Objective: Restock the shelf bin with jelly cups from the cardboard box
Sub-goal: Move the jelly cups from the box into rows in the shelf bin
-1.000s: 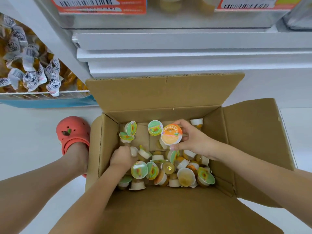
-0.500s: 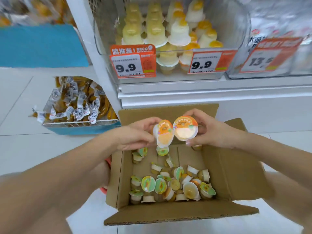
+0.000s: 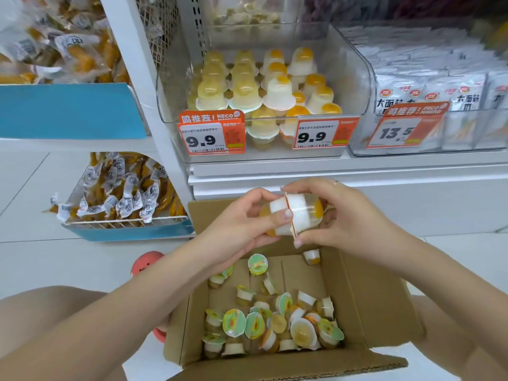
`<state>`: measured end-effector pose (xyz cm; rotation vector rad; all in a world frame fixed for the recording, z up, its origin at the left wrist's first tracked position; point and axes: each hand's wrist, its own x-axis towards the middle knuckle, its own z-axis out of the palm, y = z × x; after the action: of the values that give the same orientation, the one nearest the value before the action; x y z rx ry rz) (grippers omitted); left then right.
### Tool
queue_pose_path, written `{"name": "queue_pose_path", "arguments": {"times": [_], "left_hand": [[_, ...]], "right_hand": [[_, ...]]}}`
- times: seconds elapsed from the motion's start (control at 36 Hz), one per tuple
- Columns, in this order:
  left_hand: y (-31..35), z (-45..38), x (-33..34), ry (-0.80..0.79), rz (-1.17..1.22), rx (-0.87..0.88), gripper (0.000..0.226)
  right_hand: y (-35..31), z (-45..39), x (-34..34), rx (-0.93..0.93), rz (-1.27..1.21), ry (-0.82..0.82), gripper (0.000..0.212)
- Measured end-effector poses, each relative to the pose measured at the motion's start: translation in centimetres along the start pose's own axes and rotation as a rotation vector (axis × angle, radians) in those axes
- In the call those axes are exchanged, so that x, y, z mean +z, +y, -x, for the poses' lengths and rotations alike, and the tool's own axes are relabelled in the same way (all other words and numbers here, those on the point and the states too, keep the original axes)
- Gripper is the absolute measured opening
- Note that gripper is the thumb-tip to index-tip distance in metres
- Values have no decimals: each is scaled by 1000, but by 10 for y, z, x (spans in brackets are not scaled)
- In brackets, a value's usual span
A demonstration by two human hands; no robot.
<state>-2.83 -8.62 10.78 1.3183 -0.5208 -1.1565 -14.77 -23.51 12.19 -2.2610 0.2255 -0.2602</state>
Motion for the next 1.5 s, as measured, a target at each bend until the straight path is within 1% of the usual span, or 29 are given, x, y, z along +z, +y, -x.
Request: {"name": "queue_pose_path", "arguments": {"times": [0.08, 0.19, 0.25, 0.31, 0.42, 0.5, 0.56, 0.58, 0.64, 0.69, 0.75, 0.78, 0.86, 0.97, 1.06, 1.14, 1.19, 1.31, 1.39, 1.44, 1.5], "left_hand": [[4, -4, 2, 9, 51, -17, 38], [11, -7, 3, -1, 171, -73, 44], [13, -7, 4, 10, 177, -94, 46], [13, -9, 4, 39, 176, -119, 43], [13, -12, 5, 52, 183, -139, 40], [21, -16, 0, 2, 168, -160, 50], [32, -20, -8, -25, 48, -150, 54], [39, -22, -13, 8, -86, -129, 52], [53, -25, -22, 136, -411, -83, 46], [64, -30, -34, 229, -635, -42, 30], [71, -35, -48, 255, -724, -21, 13], [73, -37, -54, 263, -755, -17, 11], [73, -42, -68, 290, -893, 33, 9], [72, -49, -86, 289, -1066, 65, 16], [73, -52, -96, 291, -1201, 39, 20], [72, -54, -97, 284, -1315, 40, 26], [72, -55, -95, 274, -1331, 43, 29], [73, -57, -95, 280, -1352, 40, 32], [71, -58, -96, 287, -1371, 47, 31], [70, -58, -97, 285, -1379, 49, 31], [68, -57, -98, 279, -1386, 46, 31]], "right_hand": [[1, -2, -4, 20, -41, -31, 71], [-1, -5, -7, 84, -249, -81, 71], [1, -6, -8, 94, -313, -109, 70], [4, -7, -6, 96, -336, -123, 69], [6, -9, -1, 74, -258, -51, 62], [6, -14, -2, 79, -285, 13, 59], [5, -17, -7, 90, -257, 85, 58], [4, -19, -12, 101, -227, 136, 57], [1, -24, -26, 128, -194, 261, 53], [0, -34, -46, 136, -176, 394, 49], [-5, -53, -69, 124, -68, 486, 49], [-8, -66, -80, 117, -8, 493, 50], [-13, -115, -109, 126, 226, 411, 58], [-11, -187, -135, 113, 617, 242, 64], [1, -227, -146, 193, 794, 94, 67], [11, -245, -145, 292, 883, -15, 71], [20, -250, -142, 302, 912, -60, 76], [27, -252, -138, 337, 877, -87, 80], [30, -251, -134, 323, 866, -116, 80], [32, -249, -134, 309, 847, -103, 81], [34, -248, -134, 298, 861, -104, 77]]}}
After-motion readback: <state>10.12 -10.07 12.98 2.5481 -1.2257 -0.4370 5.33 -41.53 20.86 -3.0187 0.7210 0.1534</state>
